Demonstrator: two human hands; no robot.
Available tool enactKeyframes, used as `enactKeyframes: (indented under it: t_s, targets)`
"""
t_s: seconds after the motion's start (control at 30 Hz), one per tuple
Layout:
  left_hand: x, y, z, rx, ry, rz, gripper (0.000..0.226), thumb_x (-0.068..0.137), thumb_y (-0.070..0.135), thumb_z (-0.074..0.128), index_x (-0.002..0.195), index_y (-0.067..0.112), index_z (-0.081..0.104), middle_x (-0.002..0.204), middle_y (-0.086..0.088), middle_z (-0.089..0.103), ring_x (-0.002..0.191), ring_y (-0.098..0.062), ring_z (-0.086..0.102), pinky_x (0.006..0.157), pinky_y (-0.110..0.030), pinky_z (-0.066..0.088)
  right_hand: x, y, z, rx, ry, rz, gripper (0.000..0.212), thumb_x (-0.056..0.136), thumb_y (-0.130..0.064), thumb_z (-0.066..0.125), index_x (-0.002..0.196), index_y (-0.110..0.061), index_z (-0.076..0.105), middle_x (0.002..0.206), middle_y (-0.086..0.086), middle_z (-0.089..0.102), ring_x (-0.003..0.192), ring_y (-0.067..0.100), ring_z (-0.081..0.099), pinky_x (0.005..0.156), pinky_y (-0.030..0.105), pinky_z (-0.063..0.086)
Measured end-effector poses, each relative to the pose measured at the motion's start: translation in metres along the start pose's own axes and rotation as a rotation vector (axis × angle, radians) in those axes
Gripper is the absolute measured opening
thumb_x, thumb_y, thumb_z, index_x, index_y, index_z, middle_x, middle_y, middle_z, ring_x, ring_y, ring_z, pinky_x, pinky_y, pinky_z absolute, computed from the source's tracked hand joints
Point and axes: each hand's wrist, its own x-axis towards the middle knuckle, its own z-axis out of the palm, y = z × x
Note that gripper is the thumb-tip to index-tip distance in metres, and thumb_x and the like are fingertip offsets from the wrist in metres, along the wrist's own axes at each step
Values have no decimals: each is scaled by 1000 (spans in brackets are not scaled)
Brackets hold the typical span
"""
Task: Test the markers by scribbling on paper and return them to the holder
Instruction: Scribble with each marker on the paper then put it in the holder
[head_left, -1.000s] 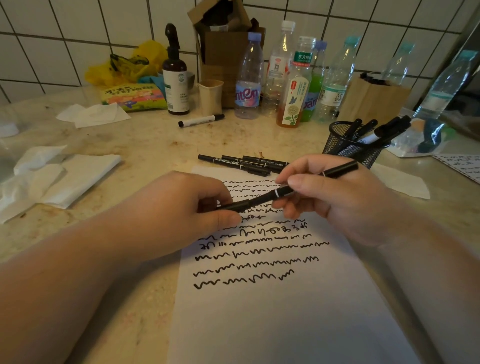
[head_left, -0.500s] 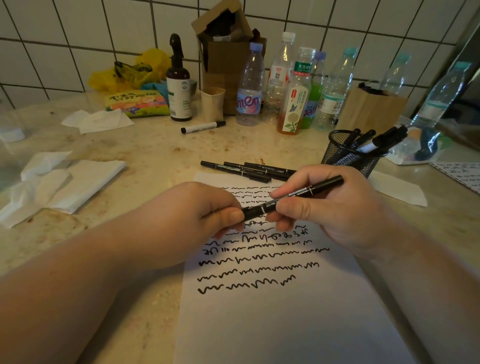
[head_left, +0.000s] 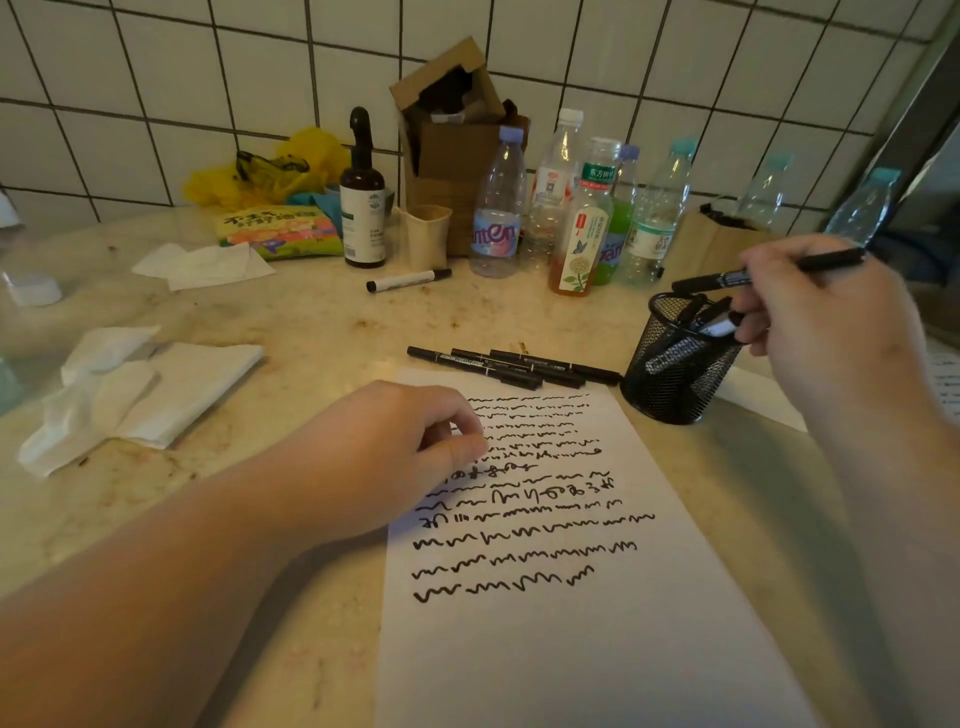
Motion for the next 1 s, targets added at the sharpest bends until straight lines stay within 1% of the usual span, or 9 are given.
enactKeyframes:
  t_s: [0.1,0.2,0.4,0.47,0.53,0.63,0.8,0.9,1.0]
  targets:
    - [0,-1,0,7,8,5,17,89,50,53,102,45,62,82,23,65,69,5,59,54,-11,42,10,-7,0,-236,-43,-18,17,96,-38,53,98,-27,65,89,-1,69,84,21,65,74,39,52]
    - [1,-2,0,11,12,-4,16,89,50,53,101,45,62,81,22,65,68,4,59,54,-11,41,19,-12,2,-284,-52,-26,14,90,-36,65,103,-30,63,93,-4,66,90,21,65,78,40,55]
    - [1,-3,1,37,3,8,16,90,48,52,103,45,62,79,23,63,67,8,57,51,-9,39,16,-28,11,-195,13,-210,22,90,-26,70,110,-27,62,74,-7,55,62,8,50,59,21,42]
    - [2,-3,2,40,-5,2,15,91,48,52,102,45,62,80,21,64,68,5,58,54,-11,43,8,-36,28,-257,-91,-332,14,91,-25,68,105,-25,66,77,-9,56,64,4,49,58,19,37]
    - [2,-3,2,36,0,-2,15,91,48,52,101,44,62,79,18,65,69,0,60,59,-16,49,3,-38,53,-397,-329,-390,11,95,-23,63,105,-22,68,93,-5,63,78,7,54,69,17,41]
    - [2,-5,2,35,6,-3,15,90,49,52,100,44,62,79,15,65,70,-2,60,63,-20,52,2,-28,95,-678,-613,-288,26,98,-13,58,120,-21,67,118,3,66,104,20,61,88,31,50]
    - [1,-4,0,61,8,-4,15,91,48,51,101,44,61,83,17,63,73,0,58,64,-18,50,7,-8,129,-934,-749,-280,28,99,-17,51,125,-19,61,110,5,59,100,23,53,79,34,47]
    - [1,-3,-1,69,15,6,16,91,47,50,102,43,61,83,17,63,74,1,57,66,-17,49,8,-3,130,-888,-776,-250,36,102,-27,47,137,-20,52,127,6,53,121,25,44,97,41,44]
    - [1,-3,-1,72,11,15,17,91,47,50,103,43,62,84,18,63,75,1,58,67,-16,49,9,-2,129,-860,-781,-221,41,102,-33,49,141,-21,50,136,7,47,132,27,37,104,44,39]
